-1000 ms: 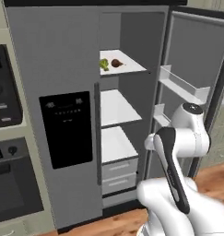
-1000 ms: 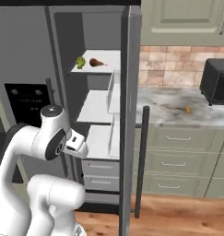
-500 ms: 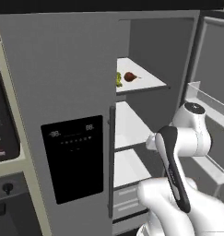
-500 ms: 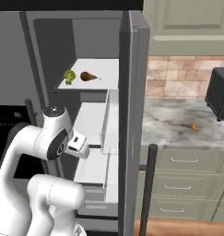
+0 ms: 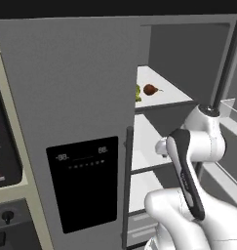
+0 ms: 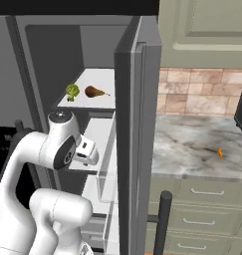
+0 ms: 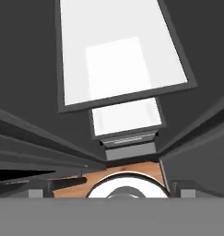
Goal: Open the fridge, remove the pear, broccoli, and shrimp, and place them on any counter.
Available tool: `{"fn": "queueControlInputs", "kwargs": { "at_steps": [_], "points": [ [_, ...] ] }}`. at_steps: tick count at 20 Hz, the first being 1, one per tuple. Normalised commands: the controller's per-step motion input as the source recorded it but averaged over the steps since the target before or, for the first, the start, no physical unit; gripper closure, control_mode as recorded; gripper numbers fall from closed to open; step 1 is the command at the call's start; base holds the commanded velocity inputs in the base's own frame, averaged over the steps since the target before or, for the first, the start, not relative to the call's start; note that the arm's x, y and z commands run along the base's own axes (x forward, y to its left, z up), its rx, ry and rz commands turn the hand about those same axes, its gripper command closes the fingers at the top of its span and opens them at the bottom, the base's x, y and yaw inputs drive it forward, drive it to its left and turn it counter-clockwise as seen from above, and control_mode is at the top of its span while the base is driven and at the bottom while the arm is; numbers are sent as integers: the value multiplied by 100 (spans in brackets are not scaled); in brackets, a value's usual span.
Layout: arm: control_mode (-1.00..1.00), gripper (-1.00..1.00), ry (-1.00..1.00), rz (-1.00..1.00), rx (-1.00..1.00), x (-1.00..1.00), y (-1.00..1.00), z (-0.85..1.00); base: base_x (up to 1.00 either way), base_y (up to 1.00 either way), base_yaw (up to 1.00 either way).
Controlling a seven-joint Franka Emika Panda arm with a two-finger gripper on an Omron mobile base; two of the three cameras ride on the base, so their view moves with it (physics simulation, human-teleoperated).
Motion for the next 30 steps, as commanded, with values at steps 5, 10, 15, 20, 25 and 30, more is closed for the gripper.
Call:
{"fn": "queueControlInputs", "kwargs": {
  "at_steps": [5, 10, 15, 20, 25, 30],
  "points": [
    [-100, -100, -23, 13, -3, 9, 0, 100, 0, 0, 0],
    [-100, -100, -7, 3, -2, 72, -3, 89, 0, 0, 0],
    [-100, -100, -2, 0, 0, 93, -4, 74, 0, 0, 0],
    [-100, -100, -1, -2, 8, 76, 0, 18, 0, 0, 0],
    [-100, -100, 0, -7, 16, 71, 0, 3, 0, 0, 0],
    [-100, -100, 0, -13, 15, 69, 0, 0, 0, 0, 0]
  ]
}}
